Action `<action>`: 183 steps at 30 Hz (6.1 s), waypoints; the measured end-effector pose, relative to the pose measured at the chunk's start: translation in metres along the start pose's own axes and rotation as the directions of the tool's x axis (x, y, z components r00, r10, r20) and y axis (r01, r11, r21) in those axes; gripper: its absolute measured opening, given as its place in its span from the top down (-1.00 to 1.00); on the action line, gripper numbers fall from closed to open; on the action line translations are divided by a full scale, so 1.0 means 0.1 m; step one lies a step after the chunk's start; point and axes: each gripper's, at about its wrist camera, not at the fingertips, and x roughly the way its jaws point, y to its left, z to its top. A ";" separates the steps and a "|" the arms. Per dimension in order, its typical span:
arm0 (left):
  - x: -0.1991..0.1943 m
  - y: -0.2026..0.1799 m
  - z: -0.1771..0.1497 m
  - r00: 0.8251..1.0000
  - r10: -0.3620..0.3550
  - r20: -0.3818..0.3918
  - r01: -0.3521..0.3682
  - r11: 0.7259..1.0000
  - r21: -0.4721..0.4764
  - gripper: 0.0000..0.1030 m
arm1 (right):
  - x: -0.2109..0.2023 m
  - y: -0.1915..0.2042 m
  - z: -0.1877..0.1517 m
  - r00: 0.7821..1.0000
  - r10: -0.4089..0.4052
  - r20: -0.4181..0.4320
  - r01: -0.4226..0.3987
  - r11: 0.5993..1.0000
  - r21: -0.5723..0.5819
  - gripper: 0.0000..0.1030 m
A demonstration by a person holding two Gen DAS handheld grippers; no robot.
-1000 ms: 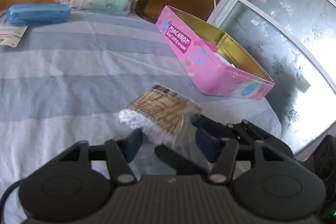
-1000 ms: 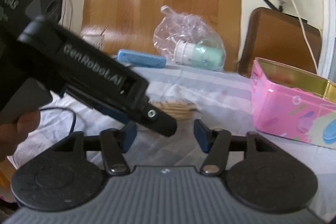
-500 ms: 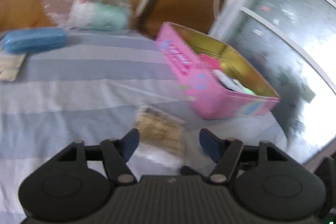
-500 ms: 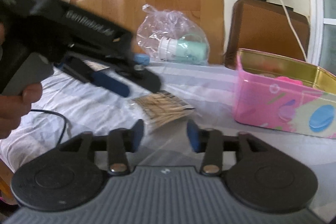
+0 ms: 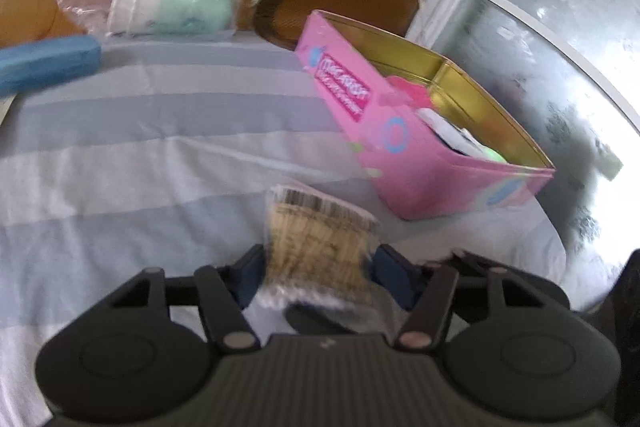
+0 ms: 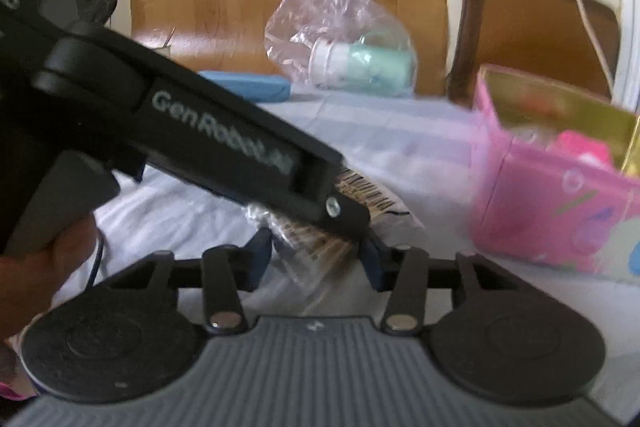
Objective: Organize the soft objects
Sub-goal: 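Grasp the cotton-swab pack with the left tool and lift it, then carry the cotton-swab pack into the pink tin box and release it, then move the left tool back over the table near the white card, then grasp the blue pencil case with the right tool and lift it, then carry the blue pencil case into the pink tin box and open the right tool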
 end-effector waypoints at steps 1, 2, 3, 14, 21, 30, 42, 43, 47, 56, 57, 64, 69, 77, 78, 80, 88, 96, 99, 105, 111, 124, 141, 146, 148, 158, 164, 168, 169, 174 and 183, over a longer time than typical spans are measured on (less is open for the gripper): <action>-0.03 -0.05 0.02 1.000 0.007 0.014 -0.008 1.000 0.023 -0.16 | -0.03 -0.01 0.01 1.000 -0.002 0.022 0.002 1.000 0.004 0.03; -0.08 -0.09 0.04 1.000 0.004 0.028 -0.005 0.999 0.034 -0.16 | -0.07 -0.02 0.02 0.999 -0.006 0.049 0.006 1.000 0.003 0.04; -0.13 -0.13 0.08 0.999 -0.004 0.043 0.003 0.999 0.038 -0.16 | -0.13 -0.02 0.04 0.996 -0.019 0.083 0.020 1.000 -0.005 0.04; -0.15 -1.06 0.79 0.974 -0.128 0.185 0.082 0.968 0.237 -0.18 | -0.62 -0.51 0.39 0.911 -0.248 0.329 0.260 0.966 0.006 0.04; 0.47 -1.33 1.02 0.972 -0.164 0.166 0.126 0.968 0.219 -0.42 | -0.39 -1.03 0.41 0.900 -0.352 0.256 0.351 0.935 0.051 0.01; 0.59 -0.99 0.88 0.986 -0.088 0.143 0.071 0.991 0.118 -0.42 | -0.52 -1.12 0.14 0.866 -0.447 0.223 0.412 0.892 0.186 -0.02; -0.37 -0.26 0.41 0.952 -0.007 0.305 -0.019 0.996 0.083 -0.48 | -0.50 -0.42 0.34 0.903 -0.293 0.314 0.279 0.956 0.090 -0.02; -0.48 -0.08 0.34 0.946 0.021 0.324 -0.040 0.998 0.052 -0.49 | -0.47 -0.32 0.36 0.916 -0.260 0.304 0.249 0.966 0.076 -0.02; -0.82 0.58 0.13 0.917 0.173 0.360 -0.150 0.985 -0.091 -0.51 | -0.21 0.03 0.41 0.966 -0.123 0.229 0.118 0.992 0.033 -0.03; -1.25 1.72 -0.30 0.761 0.540 0.358 -0.424 0.833 -0.356 -0.51 | 0.37 0.72 0.53 0.996 0.047 0.070 -0.040 0.995 -0.092 -0.03; -1.27 1.83 -0.34 0.763 0.546 0.346 -0.400 0.820 -0.409 -0.48 | 0.42 0.78 0.55 0.996 0.055 0.064 -0.048 0.993 -0.105 -0.04; -1.48 1.90 -0.46 0.719 0.537 0.441 -0.313 0.817 -0.484 -0.78 | 0.88 1.09 0.91 0.990 0.130 0.049 -0.126 0.989 -0.082 -0.20; -1.45 1.81 -0.44 0.709 0.539 0.455 -0.346 0.828 -0.441 -0.78 | 1.36 1.17 1.22 0.992 0.119 0.045 -0.118 0.993 -0.010 -0.21; -1.35 1.70 -0.39 0.690 0.551 0.469 -0.406 0.831 -0.379 -0.79 | 2.26 1.25 1.84 0.995 0.074 -0.074 -0.074 0.997 0.004 -0.32; -1.35 1.70 -0.39 0.690 0.551 0.470 -0.406 0.832 -0.378 -0.79 | 2.38 1.25 1.87 0.990 0.070 -0.119 -0.068 0.998 0.015 -0.32; -1.34 1.70 -0.40 0.689 0.551 0.471 -0.407 0.832 -0.378 -0.79 | 2.54 1.21 1.89 0.984 0.064 -0.167 -0.060 0.998 0.028 -0.32; -1.33 1.68 -0.38 0.689 0.550 0.471 -0.412 0.833 -0.370 -0.80 | 2.50 1.04 1.82 0.941 0.112 -0.319 -0.135 0.990 -0.050 -0.22; -1.35 1.71 -0.39 0.690 0.551 0.469 -0.401 0.831 -0.385 -0.81 | 1.73 0.68 1.31 0.935 0.207 -0.288 -0.202 0.978 0.047 -0.20; -1.35 1.70 -0.39 0.689 0.552 0.470 -0.408 0.831 -0.378 -0.82 | 1.42 0.53 1.11 0.929 0.265 -0.259 -0.239 0.963 0.128 -0.20; -1.34 1.68 -0.39 0.685 0.558 0.468 -0.416 0.827 -0.377 -0.83 | 1.03 0.47 0.99 0.933 0.336 -0.131 -0.313 0.935 0.170 -0.21; -1.36 1.72 -0.39 0.687 0.560 0.463 -0.406 0.824 -0.395 -0.83 | 0.91 0.60 0.95 0.932 0.356 -0.064 -0.351 0.933 0.076 -0.44; -1.33 1.67 -0.39 0.686 0.560 0.464 -0.426 0.827 -0.368 -0.87 | 1.04 0.39 0.85 0.935 0.341 -0.098 -0.342 0.940 0.008 -0.88; -1.33 1.68 -0.38 0.689 0.558 0.464 -0.424 0.828 -0.366 -0.87 | 0.55 0.58 0.54 0.890 0.414 -0.190 -0.428 0.903 -0.040 -0.84; -1.32 1.68 -0.38 0.689 0.558 0.462 -0.428 0.828 -0.361 -0.87 | 0.42 0.52 0.41 0.935 0.311 -0.172 -0.332 0.937 -0.111 -0.84; -1.31 1.67 -0.38 0.688 0.560 0.462 -0.436 0.828 -0.354 -0.87 | 0.44 0.51 0.34 0.927 0.326 -0.183 -0.342 0.938 -0.058 -0.87; -1.18 1.57 -0.33 0.775 0.520 0.359 -0.421 0.849 -0.320 -0.84 | 0.29 0.31 0.19 0.952 0.298 -0.063 -0.280 0.938 0.205 -0.11; -1.09 0.92 -0.29 0.925 0.231 0.302 -0.162 0.958 -0.238 -0.85 | 0.19 0.08 0.02 0.931 0.366 0.018 -0.335 0.830 0.445 -0.11; -0.74 0.75 -0.15 0.983 0.129 0.129 -0.093 0.963 -0.254 -0.46 | 0.12 0.17 -0.01 0.939 0.343 0.038 -0.326 0.848 0.417 -0.11; -0.65 0.75 -0.16 0.990 0.104 0.099 -0.074 0.960 -0.271 -0.34 | 0.08 0.19 -0.02 0.942 0.332 0.041 -0.320 0.856 0.406 -0.10; -0.54 0.58 -0.07 0.995 0.017 0.102 0.012 0.959 -0.282 -0.13 | -0.11 0.11 -0.05 0.961 0.257 0.098 -0.275 0.899 0.340 -0.10; -0.27 -0.47 0.71 0.979 -0.092 0.180 0.095 0.995 -0.009 -0.10 | -0.62 -0.50 0.19 0.953 -0.047 0.300 -0.042 0.958 0.283 -0.10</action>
